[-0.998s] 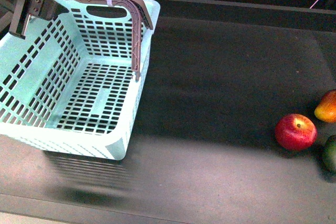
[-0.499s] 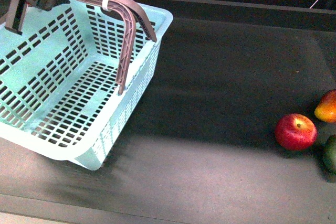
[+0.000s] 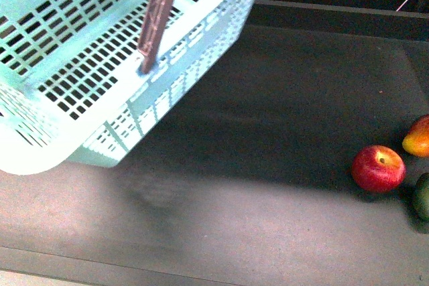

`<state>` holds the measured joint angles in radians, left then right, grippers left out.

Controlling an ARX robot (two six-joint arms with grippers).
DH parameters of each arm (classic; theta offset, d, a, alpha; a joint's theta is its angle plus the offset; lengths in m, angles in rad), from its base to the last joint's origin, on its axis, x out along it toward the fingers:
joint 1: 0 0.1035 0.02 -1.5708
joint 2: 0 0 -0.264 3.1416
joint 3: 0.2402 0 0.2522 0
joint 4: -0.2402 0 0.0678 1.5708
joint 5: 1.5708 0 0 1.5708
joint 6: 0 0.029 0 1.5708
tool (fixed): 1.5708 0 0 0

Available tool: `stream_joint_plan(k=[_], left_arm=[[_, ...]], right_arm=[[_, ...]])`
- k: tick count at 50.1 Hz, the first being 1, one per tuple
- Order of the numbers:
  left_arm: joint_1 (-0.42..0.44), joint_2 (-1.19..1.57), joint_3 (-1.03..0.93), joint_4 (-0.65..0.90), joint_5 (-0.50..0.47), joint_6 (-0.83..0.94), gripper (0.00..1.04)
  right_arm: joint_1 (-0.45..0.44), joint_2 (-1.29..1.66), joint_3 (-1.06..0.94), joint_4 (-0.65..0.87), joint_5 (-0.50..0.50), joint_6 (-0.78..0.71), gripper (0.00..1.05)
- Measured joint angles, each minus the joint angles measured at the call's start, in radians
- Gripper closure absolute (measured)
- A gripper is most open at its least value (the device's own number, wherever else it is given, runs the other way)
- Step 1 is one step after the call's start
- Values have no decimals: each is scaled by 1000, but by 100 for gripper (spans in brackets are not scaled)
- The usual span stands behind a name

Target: Pick apple with right arm and hold basket with left

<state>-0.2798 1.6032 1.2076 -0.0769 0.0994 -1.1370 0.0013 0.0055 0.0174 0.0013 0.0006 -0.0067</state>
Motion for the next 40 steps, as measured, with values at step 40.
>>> stream_joint_plan(k=[40], left_arm=[[-346,-71,-47,-49,8,37,86]], right_arm=[[0,0,0,0,0,0,9]])
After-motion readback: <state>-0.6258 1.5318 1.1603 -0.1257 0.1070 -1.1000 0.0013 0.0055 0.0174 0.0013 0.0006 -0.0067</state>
